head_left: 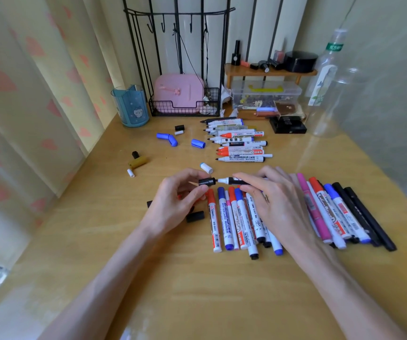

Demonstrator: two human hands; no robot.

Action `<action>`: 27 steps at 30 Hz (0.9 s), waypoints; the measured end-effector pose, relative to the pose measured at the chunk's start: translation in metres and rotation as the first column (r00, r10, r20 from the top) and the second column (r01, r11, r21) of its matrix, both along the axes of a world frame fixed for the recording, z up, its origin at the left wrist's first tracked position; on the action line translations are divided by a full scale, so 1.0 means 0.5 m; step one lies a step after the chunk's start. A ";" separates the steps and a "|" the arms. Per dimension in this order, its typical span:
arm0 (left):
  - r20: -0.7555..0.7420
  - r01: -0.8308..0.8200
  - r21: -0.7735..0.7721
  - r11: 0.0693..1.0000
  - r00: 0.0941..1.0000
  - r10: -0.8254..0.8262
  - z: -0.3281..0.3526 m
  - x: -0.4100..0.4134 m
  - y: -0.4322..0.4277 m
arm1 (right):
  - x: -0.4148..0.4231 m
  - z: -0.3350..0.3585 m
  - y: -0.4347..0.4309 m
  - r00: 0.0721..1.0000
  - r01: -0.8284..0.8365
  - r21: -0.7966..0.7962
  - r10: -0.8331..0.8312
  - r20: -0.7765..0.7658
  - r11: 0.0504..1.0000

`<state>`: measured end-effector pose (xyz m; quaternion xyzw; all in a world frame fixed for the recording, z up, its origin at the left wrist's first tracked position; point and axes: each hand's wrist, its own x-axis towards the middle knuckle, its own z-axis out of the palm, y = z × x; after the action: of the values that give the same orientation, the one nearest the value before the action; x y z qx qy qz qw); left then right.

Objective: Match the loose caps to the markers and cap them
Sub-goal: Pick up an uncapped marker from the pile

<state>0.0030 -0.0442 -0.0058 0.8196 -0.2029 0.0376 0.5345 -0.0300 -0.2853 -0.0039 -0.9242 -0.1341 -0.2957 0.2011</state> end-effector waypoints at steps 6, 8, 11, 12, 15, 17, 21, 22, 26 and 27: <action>0.013 0.005 0.000 1.000 1.000 -0.005 0.004 -0.002 0.005 | -0.003 0.000 0.002 0.999 -0.038 -0.053 0.038 -0.003 0.998; 0.010 0.009 0.004 1.000 1.000 -0.009 0.005 -0.001 0.007 | -0.002 -0.002 0.001 0.999 -0.041 -0.041 0.040 -0.016 0.998; 0.018 0.022 0.028 0.999 1.000 -0.022 0.004 0.001 0.005 | -0.002 -0.005 0.005 0.999 -0.048 -0.025 0.047 -0.017 0.999; 0.025 0.027 0.037 0.999 0.999 -0.028 0.002 0.001 0.003 | -0.002 -0.005 0.007 0.998 -0.054 -0.020 0.054 -0.018 0.998; 0.056 0.026 0.062 0.998 0.998 -0.029 -0.001 -0.001 0.001 | -0.002 -0.004 0.009 0.998 -0.068 -0.021 0.068 -0.017 0.997; 0.095 0.017 0.096 0.995 0.995 -0.026 -0.001 -0.005 -0.001 | -0.002 -0.005 0.010 0.997 -0.071 -0.021 0.071 -0.005 0.997; 0.176 0.003 0.132 0.991 0.984 -0.026 0.003 -0.015 -0.009 | -0.005 -0.006 0.014 0.998 -0.063 -0.010 0.063 0.029 0.998; 0.196 -0.001 0.136 0.991 0.980 -0.026 0.004 -0.016 -0.010 | -0.005 -0.007 0.015 0.997 -0.060 -0.011 0.061 0.039 0.998; 0.252 -0.006 0.147 0.989 0.967 -0.032 0.010 -0.019 -0.014 | -0.009 -0.007 0.019 0.996 -0.038 -0.022 0.040 0.086 0.999; 0.259 -0.005 0.142 0.990 0.965 -0.032 0.012 -0.019 -0.015 | -0.010 -0.005 0.021 0.994 -0.037 -0.017 0.039 0.099 0.999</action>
<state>-0.0067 -0.0515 0.0003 0.8419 -0.2789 0.1268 0.4442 -0.0351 -0.2748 -0.0064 -0.9072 -0.1637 -0.3363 0.1926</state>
